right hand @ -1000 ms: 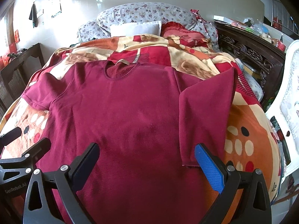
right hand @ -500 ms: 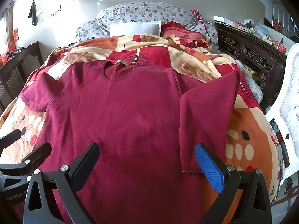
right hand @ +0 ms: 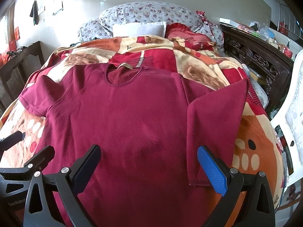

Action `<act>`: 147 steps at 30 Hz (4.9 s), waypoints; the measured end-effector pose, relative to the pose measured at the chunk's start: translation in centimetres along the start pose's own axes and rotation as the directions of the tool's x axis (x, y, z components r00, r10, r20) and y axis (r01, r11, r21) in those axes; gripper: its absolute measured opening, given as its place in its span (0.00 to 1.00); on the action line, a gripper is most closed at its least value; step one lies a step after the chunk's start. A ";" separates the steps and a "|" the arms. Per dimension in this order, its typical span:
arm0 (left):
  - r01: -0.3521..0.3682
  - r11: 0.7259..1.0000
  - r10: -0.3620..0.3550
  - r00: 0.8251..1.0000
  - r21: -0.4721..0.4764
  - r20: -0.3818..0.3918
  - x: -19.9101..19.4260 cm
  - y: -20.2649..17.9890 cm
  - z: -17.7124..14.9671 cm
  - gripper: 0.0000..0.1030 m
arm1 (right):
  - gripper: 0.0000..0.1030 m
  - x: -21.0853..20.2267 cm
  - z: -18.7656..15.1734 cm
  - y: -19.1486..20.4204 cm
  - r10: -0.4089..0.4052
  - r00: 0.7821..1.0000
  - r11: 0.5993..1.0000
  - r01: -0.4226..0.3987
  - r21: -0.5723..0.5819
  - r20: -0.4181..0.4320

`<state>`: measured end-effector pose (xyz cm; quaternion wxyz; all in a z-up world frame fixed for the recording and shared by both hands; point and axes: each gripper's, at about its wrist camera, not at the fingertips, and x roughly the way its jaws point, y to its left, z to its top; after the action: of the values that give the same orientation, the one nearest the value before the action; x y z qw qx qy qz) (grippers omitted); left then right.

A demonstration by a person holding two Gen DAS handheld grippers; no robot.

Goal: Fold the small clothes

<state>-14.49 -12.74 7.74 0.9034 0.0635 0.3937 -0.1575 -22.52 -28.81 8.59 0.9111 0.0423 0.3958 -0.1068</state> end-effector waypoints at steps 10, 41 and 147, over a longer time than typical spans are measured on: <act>0.001 1.000 -0.001 1.000 -0.007 -0.006 0.7 1.0 0.8 1.00 | 1.00 1.1 0.9 0.7 -0.003 1.000 1.000 0.003 -0.009 -0.006; -0.144 0.921 0.132 0.990 -0.362 -0.058 4.1 22.2 4.3 1.00 | 0.98 8.0 5.4 8.7 0.163 0.985 0.980 -0.169 -0.109 -0.063; 0.162 0.986 -0.156 0.980 -0.035 0.126 -0.6 10.4 2.8 0.30 | 0.10 5.5 12.7 6.6 0.504 0.863 0.862 -0.505 0.034 0.045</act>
<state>-9.43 -3.46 9.94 0.9117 0.0017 0.3446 -0.2239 -8.34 -25.35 13.18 0.9129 0.1627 0.3528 0.1256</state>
